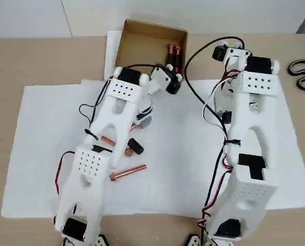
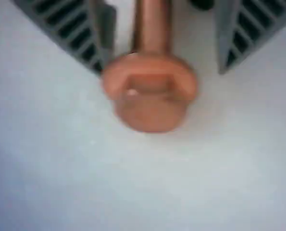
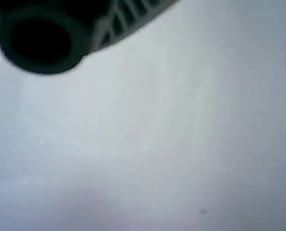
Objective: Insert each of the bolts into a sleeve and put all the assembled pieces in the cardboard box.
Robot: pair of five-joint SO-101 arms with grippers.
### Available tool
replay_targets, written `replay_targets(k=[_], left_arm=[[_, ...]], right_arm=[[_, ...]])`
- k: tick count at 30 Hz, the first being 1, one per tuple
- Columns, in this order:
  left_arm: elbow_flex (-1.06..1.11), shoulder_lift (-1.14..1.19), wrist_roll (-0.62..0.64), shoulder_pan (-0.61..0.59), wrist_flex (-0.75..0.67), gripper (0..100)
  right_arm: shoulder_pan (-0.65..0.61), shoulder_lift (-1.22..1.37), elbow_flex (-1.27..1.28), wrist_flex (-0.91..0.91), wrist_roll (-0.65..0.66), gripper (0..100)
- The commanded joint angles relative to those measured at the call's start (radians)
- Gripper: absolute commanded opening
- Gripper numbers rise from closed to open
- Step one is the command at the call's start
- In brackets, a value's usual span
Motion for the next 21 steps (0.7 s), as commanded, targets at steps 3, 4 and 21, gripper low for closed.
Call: replay_targets(k=[3,4,21], left_arm=[[-0.035,-0.005,-0.002,-0.002,-0.014,5],[-0.035,-0.005,-0.002,0.005,-0.014,5],[-0.174,-0.014,0.058,0.060,0.011,1]], right_arm=[[0.005,-0.068,-0.015,0.008,0.002,0.5],[0.005,-0.068,-0.015,0.008,0.002,0.5],[0.008,0.022,-0.015,0.008,0.005,0.5]])
